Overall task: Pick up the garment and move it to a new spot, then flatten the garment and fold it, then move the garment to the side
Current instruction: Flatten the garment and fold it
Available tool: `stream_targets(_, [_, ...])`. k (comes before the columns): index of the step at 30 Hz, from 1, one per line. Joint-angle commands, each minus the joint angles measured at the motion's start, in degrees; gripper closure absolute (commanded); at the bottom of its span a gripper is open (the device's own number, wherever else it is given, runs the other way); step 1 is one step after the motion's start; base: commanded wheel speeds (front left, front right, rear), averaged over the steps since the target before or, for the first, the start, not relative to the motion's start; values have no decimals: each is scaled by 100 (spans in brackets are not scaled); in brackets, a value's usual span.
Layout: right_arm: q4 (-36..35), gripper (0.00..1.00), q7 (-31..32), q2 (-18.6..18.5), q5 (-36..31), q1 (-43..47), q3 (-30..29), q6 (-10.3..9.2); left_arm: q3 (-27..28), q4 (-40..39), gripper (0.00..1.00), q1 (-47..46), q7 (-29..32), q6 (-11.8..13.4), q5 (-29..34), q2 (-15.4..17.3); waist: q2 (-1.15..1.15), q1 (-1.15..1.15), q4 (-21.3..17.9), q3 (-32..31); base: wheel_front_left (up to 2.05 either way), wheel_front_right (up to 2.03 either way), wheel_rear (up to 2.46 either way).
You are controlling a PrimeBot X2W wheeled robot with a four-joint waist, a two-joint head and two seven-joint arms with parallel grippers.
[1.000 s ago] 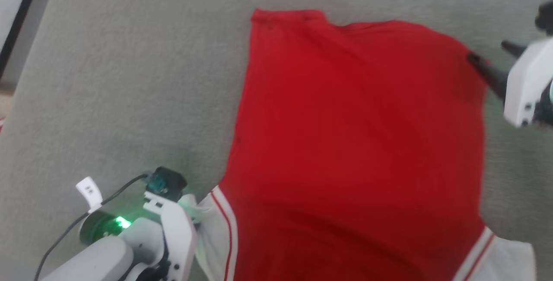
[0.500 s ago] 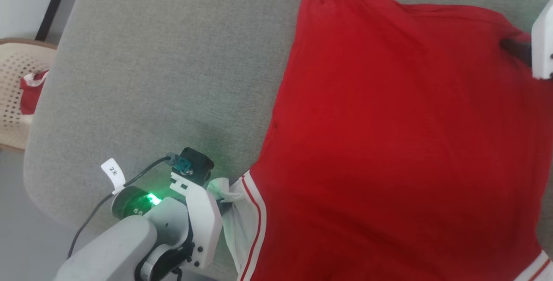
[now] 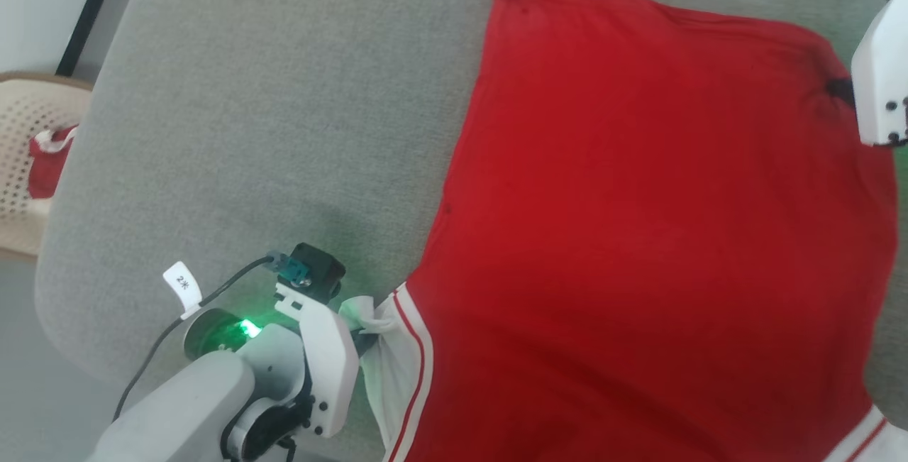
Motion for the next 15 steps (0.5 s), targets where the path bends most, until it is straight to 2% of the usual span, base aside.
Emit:
stream_targets(1, [83,100,80,-67,38,304,113,-1,28,384,100,-59,-127,190,88,-215,-1,1,-85,-88,0,0,0])
stream_targets(8, [-705,100,45,-313,376,427,227,0,160,320,100,-35,-222,289,89,17,-1,1,-429,-431,0,0,0])
stream_targets(15, [-1641,100,174,-689,746,1139,134,0,281,97,100,4,-242,404,104,295,-1,1,-839,-760,0,0,0])
